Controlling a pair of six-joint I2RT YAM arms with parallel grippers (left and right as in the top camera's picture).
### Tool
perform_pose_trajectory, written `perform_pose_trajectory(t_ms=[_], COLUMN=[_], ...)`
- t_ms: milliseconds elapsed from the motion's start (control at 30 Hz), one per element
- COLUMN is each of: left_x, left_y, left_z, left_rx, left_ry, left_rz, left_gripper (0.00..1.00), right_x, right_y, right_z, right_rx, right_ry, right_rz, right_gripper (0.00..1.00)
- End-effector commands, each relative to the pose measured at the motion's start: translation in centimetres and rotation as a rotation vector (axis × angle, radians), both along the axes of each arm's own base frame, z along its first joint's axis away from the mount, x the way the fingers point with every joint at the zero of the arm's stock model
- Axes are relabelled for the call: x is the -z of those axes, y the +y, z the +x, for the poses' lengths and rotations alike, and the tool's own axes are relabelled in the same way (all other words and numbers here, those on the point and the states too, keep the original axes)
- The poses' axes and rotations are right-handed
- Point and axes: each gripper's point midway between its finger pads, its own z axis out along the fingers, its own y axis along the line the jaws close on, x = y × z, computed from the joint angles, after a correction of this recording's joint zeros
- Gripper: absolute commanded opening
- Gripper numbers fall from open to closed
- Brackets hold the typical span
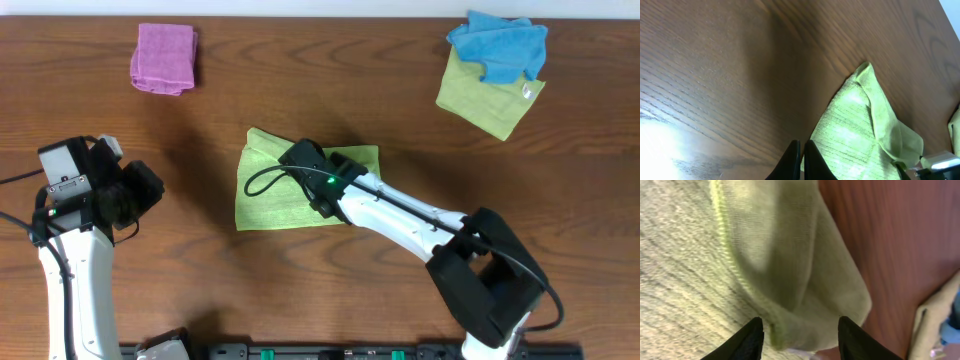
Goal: Fold the cloth
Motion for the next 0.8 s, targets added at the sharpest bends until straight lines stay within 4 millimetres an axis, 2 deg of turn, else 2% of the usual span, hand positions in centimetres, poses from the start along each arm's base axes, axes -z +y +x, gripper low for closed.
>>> perform_pose_trajectory(t_ms=[0,67,100,133,233,333,467,533,600,767], left_x=[-0.2,-0.2,-0.2,-0.2,-0.1,0.3,2.5,3.9,5.1,5.9], left_y=[-0.1,-0.1,-0.1,-0.1,-0.4,-1.7,-3.6,-5.1,-7.6,-11.5], left_z=[-0.1,-0.1,-0.1,-0.1,-0.3,-0.5,-1.7,-2.5,-3.1,-2.8], left_rx=[0.02,0.02,0.02,0.02,0.03,0.092,0.145,0.187,0.257,0.326], left_ry=[-0.013,-0.012,-0.012,-0.011,-0.005,-0.004,0.048,0.074,0.066,-0.008], left_rz=[0.01,0.009,0.01,0.009,0.0,-0.017,-0.041,-0.066,-0.132,-0.259], left_gripper=[0.06,0.06,0.06,0.06,0.06,0.06,0.06,0.06,0.06,0.06], right_x=[-0.4,-0.4,-0.4,-0.5,-0.8,-1.8,-2.9,-3.3,-3.7,-4.5], right_y=[-0.8,-0.7,-0.7,-0.6,-0.2,-0.1,-0.5,-1.0,-1.7,-2.0], right_z=[0.6,0.6,0.7,0.8,1.3,2.9,5.1,6.1,7.1,8.6], right_rx=[0.019,0.019,0.02,0.02,0.022,0.044,0.07,0.094,0.123,0.144], right_ry=[-0.033,-0.035,-0.037,-0.041,-0.068,-0.144,-0.217,-0.24,-0.266,-0.29], right_rz=[-0.026,-0.023,-0.021,-0.017,0.003,0.018,0.055,0.075,0.097,0.155], right_gripper=[0.42,0.24,0.08,0.01,0.01,0.01,0.01,0.01,0.01,0.01])
